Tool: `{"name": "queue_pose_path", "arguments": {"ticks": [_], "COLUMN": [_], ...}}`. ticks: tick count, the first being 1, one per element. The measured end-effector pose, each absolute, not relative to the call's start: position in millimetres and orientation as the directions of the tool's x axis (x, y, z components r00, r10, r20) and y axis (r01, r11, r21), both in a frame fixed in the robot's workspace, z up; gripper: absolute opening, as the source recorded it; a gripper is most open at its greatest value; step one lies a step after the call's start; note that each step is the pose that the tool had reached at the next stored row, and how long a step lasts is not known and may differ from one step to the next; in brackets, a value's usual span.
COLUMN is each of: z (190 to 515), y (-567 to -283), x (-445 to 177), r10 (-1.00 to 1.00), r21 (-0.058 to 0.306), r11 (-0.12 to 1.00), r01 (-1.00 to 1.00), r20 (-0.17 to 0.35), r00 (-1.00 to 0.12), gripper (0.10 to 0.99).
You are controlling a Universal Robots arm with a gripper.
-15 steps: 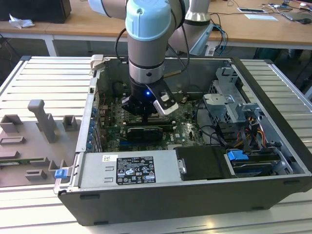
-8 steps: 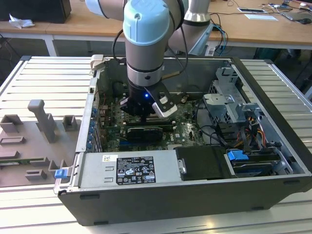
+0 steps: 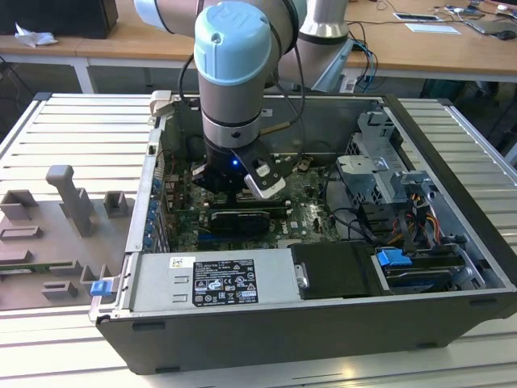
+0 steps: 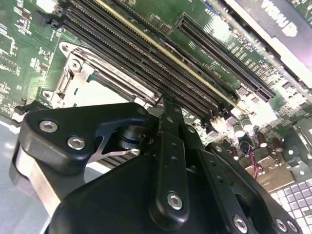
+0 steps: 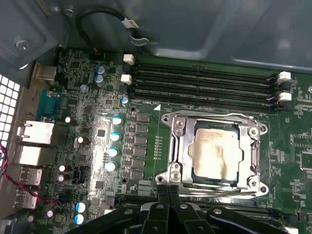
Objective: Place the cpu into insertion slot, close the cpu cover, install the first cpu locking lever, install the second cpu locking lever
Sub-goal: 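Install the second cpu locking lever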
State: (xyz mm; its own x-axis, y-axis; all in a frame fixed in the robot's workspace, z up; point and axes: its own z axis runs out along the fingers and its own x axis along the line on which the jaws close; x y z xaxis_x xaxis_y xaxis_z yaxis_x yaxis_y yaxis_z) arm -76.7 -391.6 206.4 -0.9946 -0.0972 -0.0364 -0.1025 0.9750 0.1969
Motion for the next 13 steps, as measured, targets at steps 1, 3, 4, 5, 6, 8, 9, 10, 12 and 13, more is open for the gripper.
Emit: {"name": "queue_pose_path", "arguments": {"ticks": [1,3,4,5,6,8,9,10,12,13], "z": [205.4,203.8,202.8,202.1,201.5,200.1,199.3,198.8,197.9,197.5], "y": [-391.6,-391.5,-391.5,-391.5,-391.6,-391.5,-391.6,-391.5,-391.5,-391.5], "x": [-76.9,-77.0,-77.2,-77.4,-77.7,-78.7,-79.3,-79.6,-80.4,-80.9], "r10": [-0.097,-0.097,-0.096,-0.096,-0.097,-0.096,-0.096,-0.096,-0.096,-0.096], "r21": [0.205,0.213,0.216,0.22,0.222,0.231,0.237,0.241,0.246,0.248], "r11": [0.973,0.972,0.971,0.97,0.97,0.967,0.966,0.965,0.964,0.963], "r01": [-0.102,-0.103,-0.103,-0.103,-0.103,-0.103,-0.103,-0.103,-0.103,-0.103], "r20": [-0.037,-0.038,-0.039,-0.039,-0.039,-0.04,-0.041,-0.041,-0.042,-0.042], "r00": [-0.995,-0.995,-0.995,-0.995,-0.995,-0.995,-0.995,-0.995,-0.995,-0.995], "gripper": [0.106,0.106,0.106,0.106,0.106,0.106,0.106,0.106,0.106,0.106]}}
